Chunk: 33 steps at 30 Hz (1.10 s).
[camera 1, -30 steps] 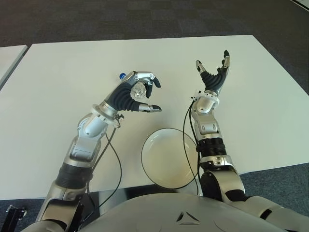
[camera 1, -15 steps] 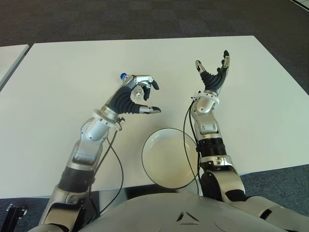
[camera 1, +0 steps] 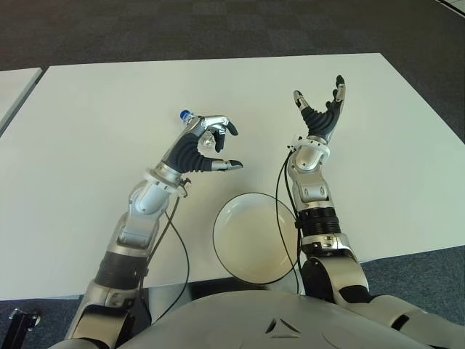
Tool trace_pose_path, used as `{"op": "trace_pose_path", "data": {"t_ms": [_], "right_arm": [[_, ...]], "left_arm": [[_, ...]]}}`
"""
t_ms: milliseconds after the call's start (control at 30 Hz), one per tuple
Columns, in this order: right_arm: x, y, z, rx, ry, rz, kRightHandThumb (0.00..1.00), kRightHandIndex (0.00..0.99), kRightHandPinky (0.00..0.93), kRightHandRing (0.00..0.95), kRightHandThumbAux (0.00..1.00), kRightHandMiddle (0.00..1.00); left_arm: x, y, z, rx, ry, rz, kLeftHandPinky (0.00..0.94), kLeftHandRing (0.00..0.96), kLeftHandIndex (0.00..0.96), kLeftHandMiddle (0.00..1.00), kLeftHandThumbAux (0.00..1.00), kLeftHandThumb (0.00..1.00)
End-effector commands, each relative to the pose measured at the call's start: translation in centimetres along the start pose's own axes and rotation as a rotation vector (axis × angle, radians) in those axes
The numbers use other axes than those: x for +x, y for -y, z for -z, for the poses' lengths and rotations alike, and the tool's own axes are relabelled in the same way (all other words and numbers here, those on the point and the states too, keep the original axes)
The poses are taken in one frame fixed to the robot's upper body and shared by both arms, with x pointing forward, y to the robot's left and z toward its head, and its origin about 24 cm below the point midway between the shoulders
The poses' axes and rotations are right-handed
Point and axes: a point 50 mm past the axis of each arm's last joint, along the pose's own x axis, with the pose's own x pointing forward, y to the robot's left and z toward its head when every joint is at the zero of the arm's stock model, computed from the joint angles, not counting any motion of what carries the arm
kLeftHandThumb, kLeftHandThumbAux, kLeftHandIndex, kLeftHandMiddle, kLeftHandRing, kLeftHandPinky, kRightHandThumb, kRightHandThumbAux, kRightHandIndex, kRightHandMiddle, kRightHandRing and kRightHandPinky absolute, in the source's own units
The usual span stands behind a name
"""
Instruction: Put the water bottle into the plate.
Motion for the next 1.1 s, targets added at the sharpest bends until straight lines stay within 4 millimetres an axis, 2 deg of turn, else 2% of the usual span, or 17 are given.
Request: {"op": "trace_pose_path", "data": {"t_ms": [33,267,467,633,667,800,967,1100], "right_arm": [[-0.1,-0.1,0.3,0.002,-0.028,-0.010,0.330,0.072,0.000,0.000,0.823,0.016],[-0.3,0.0,0.5,0.054,-0.022,-0.036,0.353,0.073,0.000,0.000,0.814,0.006],[-0.6,0.0,0.7,0.116,-0.011,-0.051,0.364,0.118,0.000,0.000,0.806,0.003],[-0.7,0.0,1.0,0.130,-0.004,-0.062,0.369,0.173,0.000,0.000,0.810,0.001],[-0.7,0.0,1.1,0.131,-0.002,-0.063,0.370,0.177,0.000,0.000,0.813,0.005],[-0.8,0.2,1.4,0.130,0.011,-0.081,0.375,0.185,0.015,0.002,0.827,0.030],[-1.4,0.8,1.7,0.133,0.042,-0.148,0.384,0.199,0.071,0.037,0.862,0.087],[-1.9,1.5,2.2,0.137,0.067,-0.204,0.358,0.230,0.148,0.120,0.910,0.186]], "left_arm": [[-0.3,0.4,1.5,-0.026,-0.073,-0.103,0.875,0.881,0.445,0.884,0.694,0.751],[-0.6,0.1,3.6,-0.099,-0.165,-0.260,0.869,0.879,0.444,0.883,0.696,0.748],[-1.5,0.0,5.7,-0.183,-0.233,-0.356,0.829,0.861,0.444,0.863,0.696,0.743],[-2.3,0.1,7.3,-0.220,-0.280,-0.399,0.725,0.770,0.442,0.788,0.698,0.732],[-2.4,0.1,7.5,-0.226,-0.286,-0.404,0.690,0.739,0.429,0.706,0.687,0.772],[-3.0,0.4,8.1,-0.249,-0.306,-0.410,0.628,0.675,0.405,0.588,0.677,0.821],[-3.6,0.9,8.3,-0.255,-0.320,-0.401,0.586,0.628,0.396,0.537,0.676,0.832],[-3.8,1.1,8.2,-0.256,-0.324,-0.386,0.550,0.594,0.400,0.514,0.676,0.832]]}}
